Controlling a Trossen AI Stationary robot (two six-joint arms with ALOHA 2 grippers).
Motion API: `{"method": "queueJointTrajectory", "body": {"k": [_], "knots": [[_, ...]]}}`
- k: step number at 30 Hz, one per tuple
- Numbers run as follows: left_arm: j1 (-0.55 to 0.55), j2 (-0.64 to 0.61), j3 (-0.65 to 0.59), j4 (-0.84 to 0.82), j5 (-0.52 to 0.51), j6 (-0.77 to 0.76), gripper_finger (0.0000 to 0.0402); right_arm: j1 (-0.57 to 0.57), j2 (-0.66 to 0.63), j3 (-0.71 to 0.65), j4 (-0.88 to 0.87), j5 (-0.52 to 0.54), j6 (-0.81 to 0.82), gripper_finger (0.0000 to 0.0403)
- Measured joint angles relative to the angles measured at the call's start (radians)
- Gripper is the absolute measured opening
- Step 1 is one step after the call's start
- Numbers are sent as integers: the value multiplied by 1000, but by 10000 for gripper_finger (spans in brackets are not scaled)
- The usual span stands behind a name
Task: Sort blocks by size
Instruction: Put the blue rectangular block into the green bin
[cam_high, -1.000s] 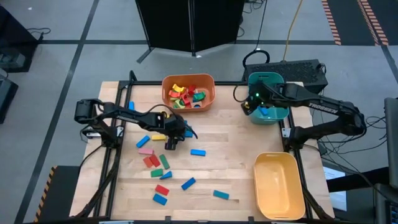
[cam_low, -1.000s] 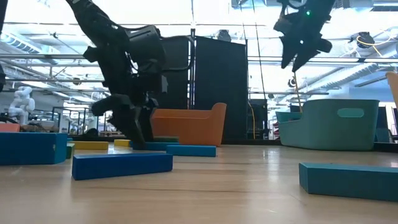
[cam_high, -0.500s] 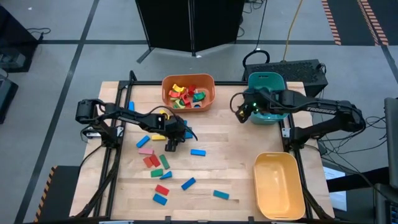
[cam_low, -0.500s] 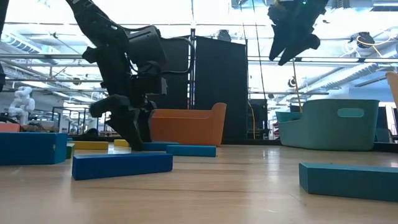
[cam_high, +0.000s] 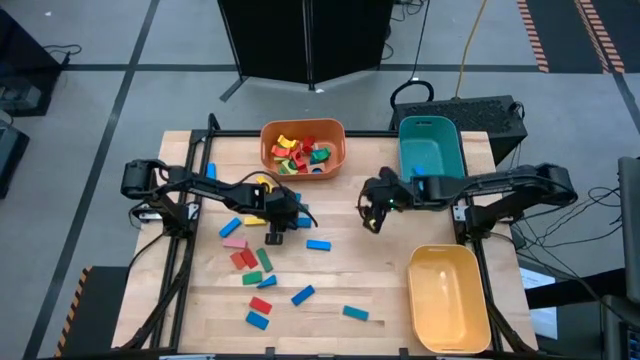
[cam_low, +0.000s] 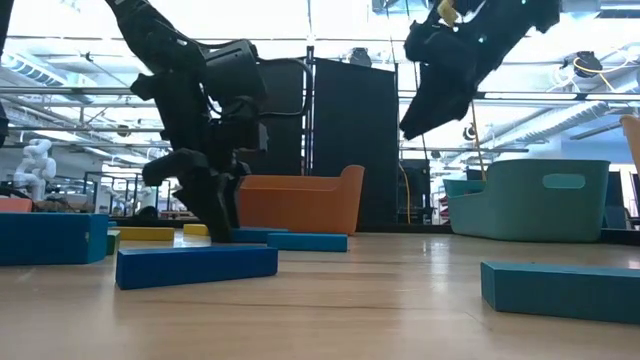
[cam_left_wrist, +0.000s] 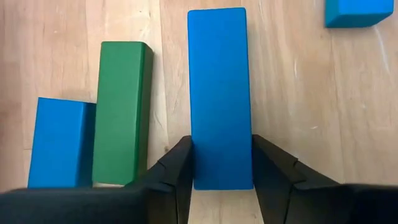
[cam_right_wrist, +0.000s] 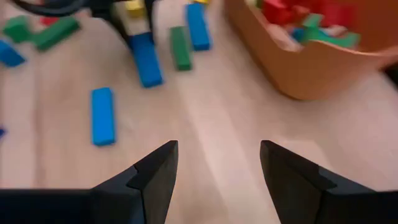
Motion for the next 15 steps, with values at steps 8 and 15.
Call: {"method": "queueJointTrajectory", "body": {"k": [8,15], "knots": [[-1,3,-2,56,-7,1,129,0,139,-21,167,-93,-48,215],[-2,2,-2,131,-8,2,130,0,270,-21,364,-93,-114,215]]}}
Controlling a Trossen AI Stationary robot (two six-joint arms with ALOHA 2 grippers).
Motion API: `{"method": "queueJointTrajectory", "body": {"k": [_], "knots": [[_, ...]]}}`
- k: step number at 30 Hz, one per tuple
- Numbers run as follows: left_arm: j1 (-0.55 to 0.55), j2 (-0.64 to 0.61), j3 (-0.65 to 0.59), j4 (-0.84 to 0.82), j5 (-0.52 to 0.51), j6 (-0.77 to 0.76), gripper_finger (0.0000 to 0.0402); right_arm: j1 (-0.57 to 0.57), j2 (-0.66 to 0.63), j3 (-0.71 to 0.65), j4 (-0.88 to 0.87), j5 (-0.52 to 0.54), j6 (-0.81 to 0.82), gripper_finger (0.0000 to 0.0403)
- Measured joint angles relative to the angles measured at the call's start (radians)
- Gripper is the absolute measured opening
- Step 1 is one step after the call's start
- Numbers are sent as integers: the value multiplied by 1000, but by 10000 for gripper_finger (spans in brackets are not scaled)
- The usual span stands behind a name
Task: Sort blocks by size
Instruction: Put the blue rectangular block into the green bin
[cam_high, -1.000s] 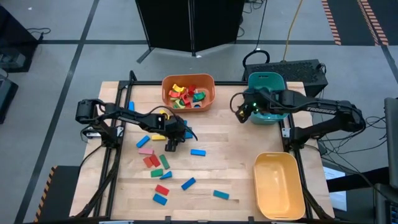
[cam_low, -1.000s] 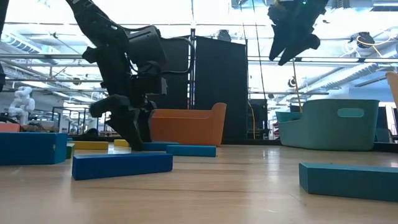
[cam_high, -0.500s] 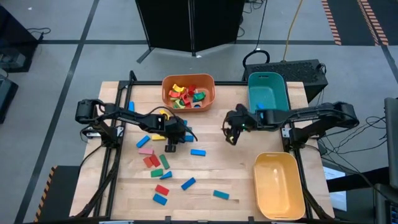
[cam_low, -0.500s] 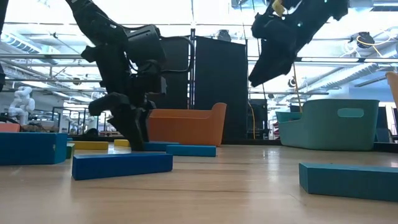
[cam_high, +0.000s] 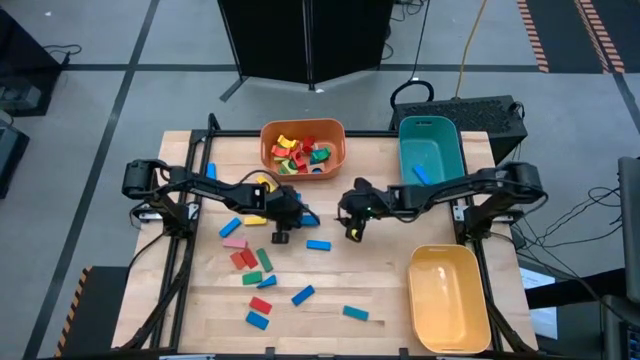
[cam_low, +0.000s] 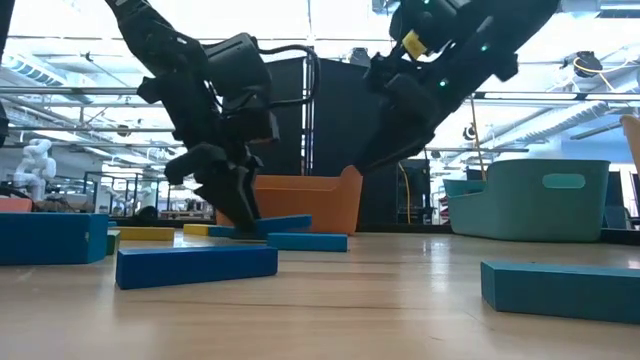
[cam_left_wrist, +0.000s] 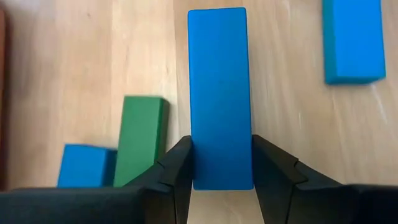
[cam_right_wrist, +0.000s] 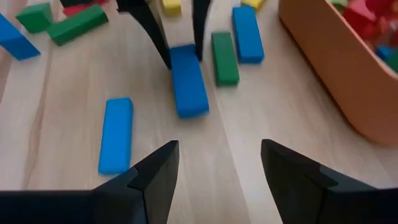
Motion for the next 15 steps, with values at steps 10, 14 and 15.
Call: {"method": "queueJointTrajectory", "body": {"k": [10,14,15], "knots": [[0,-1,3,92,0,1,130,0,73,2,163,-3,-62,215],[0,-1,4,136,0,1,130,0,73,2,167,-4,-67,215],[0,-1,8,138,0,1,130,0,74,2,167,-4,-69,215]]}}
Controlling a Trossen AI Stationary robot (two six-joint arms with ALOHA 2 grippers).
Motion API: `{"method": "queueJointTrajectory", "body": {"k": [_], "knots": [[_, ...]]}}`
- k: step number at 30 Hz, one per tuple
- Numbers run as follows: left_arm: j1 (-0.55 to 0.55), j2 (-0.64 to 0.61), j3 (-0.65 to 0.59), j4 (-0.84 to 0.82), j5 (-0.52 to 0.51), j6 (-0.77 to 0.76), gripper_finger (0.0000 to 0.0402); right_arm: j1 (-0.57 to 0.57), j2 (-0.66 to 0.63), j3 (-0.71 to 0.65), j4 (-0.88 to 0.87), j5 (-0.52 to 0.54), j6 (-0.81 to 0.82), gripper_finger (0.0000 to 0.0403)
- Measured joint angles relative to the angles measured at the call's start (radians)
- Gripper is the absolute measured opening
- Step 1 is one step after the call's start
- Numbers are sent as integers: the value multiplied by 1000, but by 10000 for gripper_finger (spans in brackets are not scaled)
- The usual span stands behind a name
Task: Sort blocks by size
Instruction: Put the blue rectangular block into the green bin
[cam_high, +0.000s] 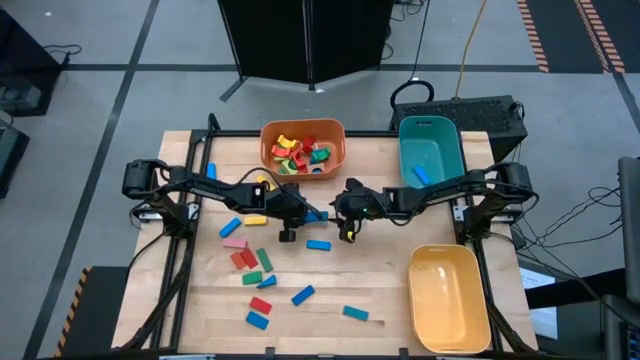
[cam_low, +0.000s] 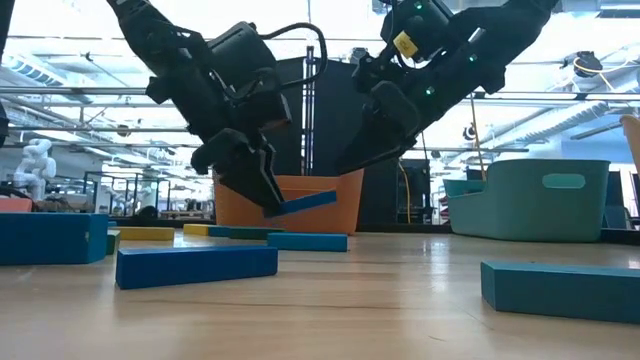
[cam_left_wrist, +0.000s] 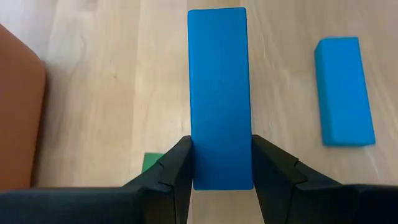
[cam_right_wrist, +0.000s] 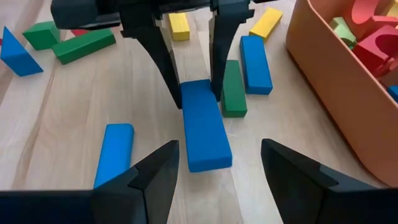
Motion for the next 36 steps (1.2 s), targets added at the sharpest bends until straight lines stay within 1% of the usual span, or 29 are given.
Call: {"method": "queueJointTrajectory", "body": {"k": [3,5,10,26,30,36], "knots": [[0,0,20,1,0,0,130,0,0,0,7,-6,-8,215],[0,-1,32,2,0,-2,130,-1,0,0,7,-30,-8,215],[0,-2,52,2,0,-1,130,0,0,0,7,-26,-12,215],[0,-2,55,49,23,-3,130,0,0,0,6,-23,-30,212],[0,-2,55,62,24,-3,130,0,0,0,6,-22,-27,190],[-3,-2,55,87,33,-1,130,0,0,0,5,-24,-29,131]]}}
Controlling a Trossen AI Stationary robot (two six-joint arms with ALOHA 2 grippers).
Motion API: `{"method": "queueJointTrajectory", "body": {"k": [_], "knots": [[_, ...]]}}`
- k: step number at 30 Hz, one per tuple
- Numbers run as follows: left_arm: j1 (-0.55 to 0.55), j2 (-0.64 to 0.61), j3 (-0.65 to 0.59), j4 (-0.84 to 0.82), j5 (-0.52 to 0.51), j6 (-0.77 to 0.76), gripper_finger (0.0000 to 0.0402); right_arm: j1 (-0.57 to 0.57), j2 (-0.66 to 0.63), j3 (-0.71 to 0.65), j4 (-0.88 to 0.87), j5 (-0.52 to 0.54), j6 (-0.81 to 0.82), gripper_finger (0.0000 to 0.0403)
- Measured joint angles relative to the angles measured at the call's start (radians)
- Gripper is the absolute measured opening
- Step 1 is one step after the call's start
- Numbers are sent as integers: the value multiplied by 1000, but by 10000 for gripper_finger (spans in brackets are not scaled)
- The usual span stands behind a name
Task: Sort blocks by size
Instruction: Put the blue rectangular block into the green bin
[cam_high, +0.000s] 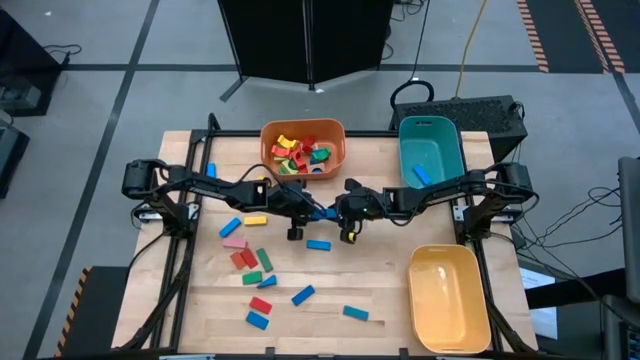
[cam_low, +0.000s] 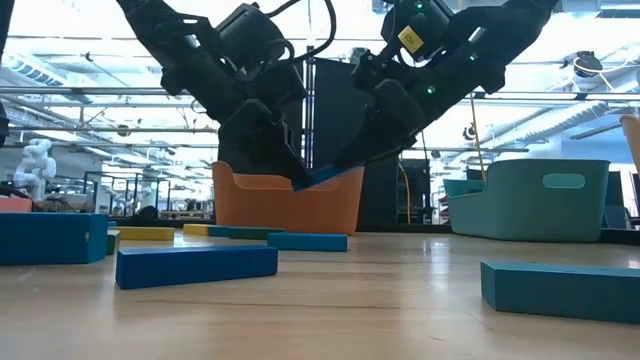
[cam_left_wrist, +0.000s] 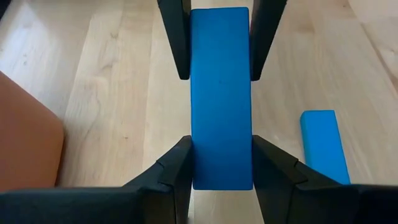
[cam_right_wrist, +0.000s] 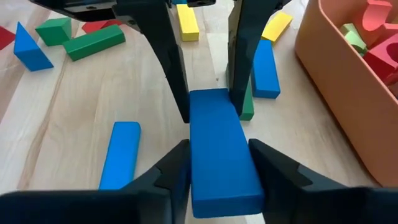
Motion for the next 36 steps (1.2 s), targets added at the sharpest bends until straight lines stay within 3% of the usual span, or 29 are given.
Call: {"method": "queueJointTrajectory", "body": {"k": [2,18,23,28,36], "knots": [[-3,0,0,1,0,2,130,0,0,0,-5,-5,-2,117],[-5,2,0,76,-10,16,136,0,-48,2,-106,52,18,122],[-10,-2,2,118,-10,-24,195,-3,-94,-4,-177,96,29,122],[-9,-1,2,98,-40,-24,268,-2,-172,-1,-317,245,38,122],[-8,-1,2,95,-142,-18,287,-4,-353,-2,-582,387,102,122]]}}
